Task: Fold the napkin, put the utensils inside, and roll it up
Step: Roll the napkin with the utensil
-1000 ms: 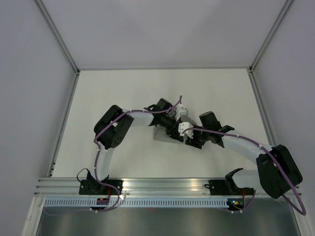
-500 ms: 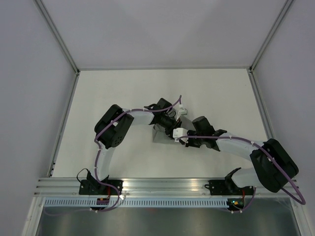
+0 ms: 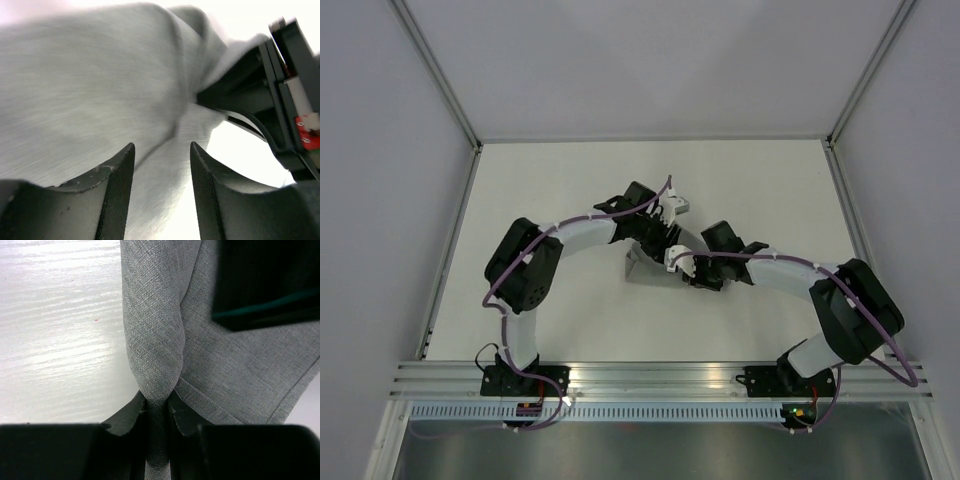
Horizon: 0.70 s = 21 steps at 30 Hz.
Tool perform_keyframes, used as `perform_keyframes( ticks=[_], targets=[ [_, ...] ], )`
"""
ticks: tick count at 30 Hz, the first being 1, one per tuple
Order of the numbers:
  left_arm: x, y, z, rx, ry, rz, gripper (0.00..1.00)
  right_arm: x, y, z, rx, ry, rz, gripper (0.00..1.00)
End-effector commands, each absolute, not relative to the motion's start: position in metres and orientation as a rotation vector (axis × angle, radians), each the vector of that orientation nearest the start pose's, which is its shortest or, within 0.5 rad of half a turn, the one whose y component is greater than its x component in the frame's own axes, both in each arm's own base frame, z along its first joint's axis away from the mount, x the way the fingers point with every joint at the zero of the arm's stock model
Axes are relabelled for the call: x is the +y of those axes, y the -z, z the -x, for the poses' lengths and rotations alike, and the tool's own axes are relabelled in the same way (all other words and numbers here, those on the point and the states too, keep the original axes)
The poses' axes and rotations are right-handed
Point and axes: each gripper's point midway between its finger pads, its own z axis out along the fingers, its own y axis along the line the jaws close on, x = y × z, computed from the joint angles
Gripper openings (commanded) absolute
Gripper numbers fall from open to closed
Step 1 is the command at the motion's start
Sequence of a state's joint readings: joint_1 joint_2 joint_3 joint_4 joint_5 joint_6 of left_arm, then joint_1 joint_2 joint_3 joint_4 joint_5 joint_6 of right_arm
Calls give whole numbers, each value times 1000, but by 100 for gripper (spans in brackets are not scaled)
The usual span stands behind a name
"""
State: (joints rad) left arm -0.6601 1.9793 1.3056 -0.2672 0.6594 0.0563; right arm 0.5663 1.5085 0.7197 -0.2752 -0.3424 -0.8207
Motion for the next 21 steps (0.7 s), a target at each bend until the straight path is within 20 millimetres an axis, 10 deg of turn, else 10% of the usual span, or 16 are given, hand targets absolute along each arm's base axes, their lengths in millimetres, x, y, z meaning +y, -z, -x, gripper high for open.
perform_keyframes(
  ticks=[1,7,14,21],
  targets=[
    [-340,-99,-334,2212,862,-937,54,175,3,-224,2118,-447,1767,13],
    [-305,-145,-371,2101,744,-681,57,173,6,-217,2245,-637,1782,13],
    [-275,-205,-363,1873,655,-565,57,156,7,-216,2398,-907,1834,13],
    [-264,-219,-334,1700,597,-567,58,151,16,-237,2506,-1091,1814,12]
  ],
)
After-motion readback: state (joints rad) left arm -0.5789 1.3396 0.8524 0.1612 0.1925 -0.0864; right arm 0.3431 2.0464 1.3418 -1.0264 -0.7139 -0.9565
